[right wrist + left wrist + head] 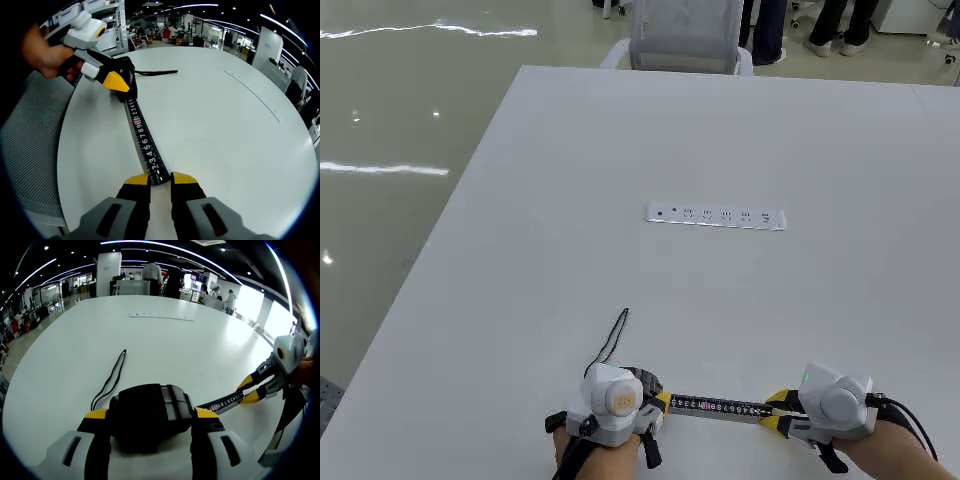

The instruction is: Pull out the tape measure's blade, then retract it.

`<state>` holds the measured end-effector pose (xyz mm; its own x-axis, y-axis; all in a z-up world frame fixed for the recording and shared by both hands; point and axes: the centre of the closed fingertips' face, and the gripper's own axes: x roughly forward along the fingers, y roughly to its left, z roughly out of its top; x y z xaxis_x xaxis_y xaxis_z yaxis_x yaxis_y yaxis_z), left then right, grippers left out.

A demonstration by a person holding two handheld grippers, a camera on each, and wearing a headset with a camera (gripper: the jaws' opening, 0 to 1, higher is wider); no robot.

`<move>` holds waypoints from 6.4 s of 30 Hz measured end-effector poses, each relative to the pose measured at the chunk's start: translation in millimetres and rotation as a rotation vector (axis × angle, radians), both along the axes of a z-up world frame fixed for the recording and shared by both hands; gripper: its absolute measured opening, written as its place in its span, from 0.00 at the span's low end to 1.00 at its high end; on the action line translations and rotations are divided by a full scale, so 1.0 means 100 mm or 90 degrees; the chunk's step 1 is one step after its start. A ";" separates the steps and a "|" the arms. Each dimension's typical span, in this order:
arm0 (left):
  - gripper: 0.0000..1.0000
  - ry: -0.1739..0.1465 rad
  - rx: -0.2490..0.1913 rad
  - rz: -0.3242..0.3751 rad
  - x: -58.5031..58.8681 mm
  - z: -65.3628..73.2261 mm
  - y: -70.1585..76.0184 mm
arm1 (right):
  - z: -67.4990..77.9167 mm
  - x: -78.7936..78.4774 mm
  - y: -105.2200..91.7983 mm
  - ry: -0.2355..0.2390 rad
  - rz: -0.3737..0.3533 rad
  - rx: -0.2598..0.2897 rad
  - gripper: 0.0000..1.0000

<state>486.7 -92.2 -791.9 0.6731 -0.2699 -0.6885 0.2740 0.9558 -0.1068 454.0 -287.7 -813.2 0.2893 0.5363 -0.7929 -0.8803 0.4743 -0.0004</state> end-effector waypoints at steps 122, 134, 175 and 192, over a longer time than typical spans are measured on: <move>0.62 0.003 -0.013 -0.001 0.00 0.00 0.00 | 0.00 0.06 0.50 0.001 0.035 0.022 0.14; 0.62 0.003 -0.014 0.000 0.00 0.01 0.00 | 0.01 0.06 0.56 0.002 0.041 0.026 0.14; 0.62 0.002 -0.017 0.000 0.00 0.00 0.01 | -0.01 0.09 0.74 0.005 0.051 0.028 0.13; 0.61 0.002 -0.020 -0.004 0.00 0.00 0.01 | 0.00 0.10 0.85 0.006 0.060 0.029 0.13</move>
